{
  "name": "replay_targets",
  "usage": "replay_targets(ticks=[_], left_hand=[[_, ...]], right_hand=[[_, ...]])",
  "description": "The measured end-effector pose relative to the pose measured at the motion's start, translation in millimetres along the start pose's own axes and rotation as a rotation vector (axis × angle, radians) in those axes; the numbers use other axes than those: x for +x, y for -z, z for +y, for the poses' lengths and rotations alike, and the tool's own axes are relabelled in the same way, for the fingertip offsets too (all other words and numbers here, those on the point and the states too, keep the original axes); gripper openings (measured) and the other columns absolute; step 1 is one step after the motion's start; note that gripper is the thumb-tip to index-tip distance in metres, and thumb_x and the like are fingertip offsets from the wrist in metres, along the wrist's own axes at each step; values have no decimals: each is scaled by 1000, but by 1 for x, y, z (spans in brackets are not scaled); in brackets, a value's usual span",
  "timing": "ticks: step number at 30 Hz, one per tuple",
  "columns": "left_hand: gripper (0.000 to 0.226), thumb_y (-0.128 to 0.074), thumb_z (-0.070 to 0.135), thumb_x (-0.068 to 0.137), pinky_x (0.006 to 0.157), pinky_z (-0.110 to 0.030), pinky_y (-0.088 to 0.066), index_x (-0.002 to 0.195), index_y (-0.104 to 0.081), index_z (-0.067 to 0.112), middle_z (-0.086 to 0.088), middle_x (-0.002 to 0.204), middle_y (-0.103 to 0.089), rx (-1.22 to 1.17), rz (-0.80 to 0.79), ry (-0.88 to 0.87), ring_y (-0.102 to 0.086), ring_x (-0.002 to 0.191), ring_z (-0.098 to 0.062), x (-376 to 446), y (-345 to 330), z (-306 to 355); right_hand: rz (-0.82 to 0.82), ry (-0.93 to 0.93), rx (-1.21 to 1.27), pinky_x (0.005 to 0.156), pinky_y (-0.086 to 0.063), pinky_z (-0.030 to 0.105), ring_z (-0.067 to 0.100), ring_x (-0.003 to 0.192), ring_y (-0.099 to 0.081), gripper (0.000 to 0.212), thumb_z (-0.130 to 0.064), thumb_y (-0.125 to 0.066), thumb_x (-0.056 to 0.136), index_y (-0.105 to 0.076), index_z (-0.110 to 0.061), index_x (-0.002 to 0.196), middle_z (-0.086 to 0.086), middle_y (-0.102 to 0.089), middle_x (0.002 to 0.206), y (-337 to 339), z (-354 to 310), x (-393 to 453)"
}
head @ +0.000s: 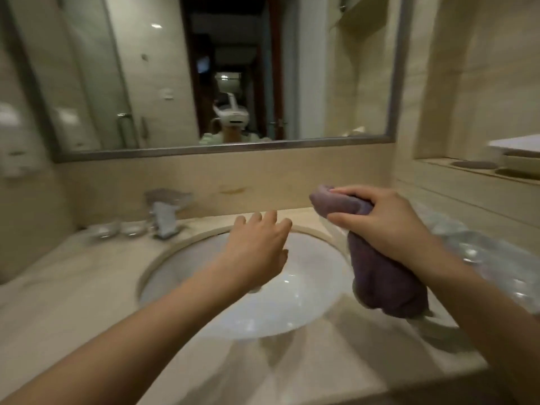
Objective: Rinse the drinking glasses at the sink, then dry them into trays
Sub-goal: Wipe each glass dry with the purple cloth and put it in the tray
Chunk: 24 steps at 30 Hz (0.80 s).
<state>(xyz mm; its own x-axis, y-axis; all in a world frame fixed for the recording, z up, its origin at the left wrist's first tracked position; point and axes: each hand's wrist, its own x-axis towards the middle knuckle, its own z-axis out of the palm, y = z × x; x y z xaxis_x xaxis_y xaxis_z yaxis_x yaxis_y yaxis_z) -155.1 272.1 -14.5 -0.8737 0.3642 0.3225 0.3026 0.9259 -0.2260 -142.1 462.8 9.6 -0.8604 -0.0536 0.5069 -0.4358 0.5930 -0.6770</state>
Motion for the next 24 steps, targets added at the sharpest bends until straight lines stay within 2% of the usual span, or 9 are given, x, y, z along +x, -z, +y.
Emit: replay_targets(ticks=[2, 5, 6, 9, 13, 20, 24], left_hand=[[41, -46, 36, 98, 98, -41, -35, 135, -38, 20, -6, 132, -43, 36, -21, 100, -45, 122, -29, -24, 5, -32], [43, -47, 38, 97, 99, -40, -34, 136, -38, 21, -6, 132, -43, 79, -37, 223, -44, 122, -28, -56, 11, -74], [44, -47, 38, 96, 99, -40, -34, 136, -38, 21, -6, 132, -43, 82, -41, 265, -44, 122, -28, -65, 12, -87], [45, -47, 40, 96, 102, -41, -32, 136, -38, 22, -7, 133, -41, 100, -65, 375, -43, 124, -28, -88, 13, -123], [48, -45, 44, 95, 103, -44, -31, 137, -37, 22, -7, 134, -40, 99, -106, 490, -40, 125, -29, -107, 5, -170], [61, -47, 51, 94, 107, -61, -25, 144, -29, 20, -13, 141, -32, 61, -181, 681, -34, 130, -33, -100, -32, -264], [65, -46, 52, 94, 105, -67, -22, 145, -26, 17, -16, 142, -30, 66, -244, 715, -31, 133, -35, -80, -58, -313]], right_hand=[[-92, 53, 51, 76, -39, 3, 3, 95, -60, 36, -18, -76, 77, -69, -31, 109, -16, -67, 99, -34, -22, 9], [-204, 117, 122, 75, -40, 1, 0, 91, -59, 35, -19, -76, 77, -69, -32, 109, -21, -64, 96, -80, -54, 20], [-236, 133, 147, 78, -41, 3, -1, 92, -60, 34, -19, -76, 77, -69, -32, 108, -21, -65, 97, -94, -64, 23], [-302, 172, 172, 89, -46, 21, 4, 98, -61, 35, -21, -76, 77, -70, -31, 109, -14, -68, 104, -137, -88, 32], [-362, 195, 193, 90, -48, 26, 6, 97, -62, 33, -21, -76, 76, -71, -29, 108, -12, -70, 102, -192, -114, 48], [-368, 218, 207, 86, -47, 25, 9, 97, -63, 30, -22, -73, 77, -71, -32, 105, -11, -70, 96, -293, -143, 97], [-342, 202, 156, 92, -48, 34, 15, 102, -62, 32, -27, -72, 77, -70, -31, 109, -6, -71, 105, -344, -155, 132]])
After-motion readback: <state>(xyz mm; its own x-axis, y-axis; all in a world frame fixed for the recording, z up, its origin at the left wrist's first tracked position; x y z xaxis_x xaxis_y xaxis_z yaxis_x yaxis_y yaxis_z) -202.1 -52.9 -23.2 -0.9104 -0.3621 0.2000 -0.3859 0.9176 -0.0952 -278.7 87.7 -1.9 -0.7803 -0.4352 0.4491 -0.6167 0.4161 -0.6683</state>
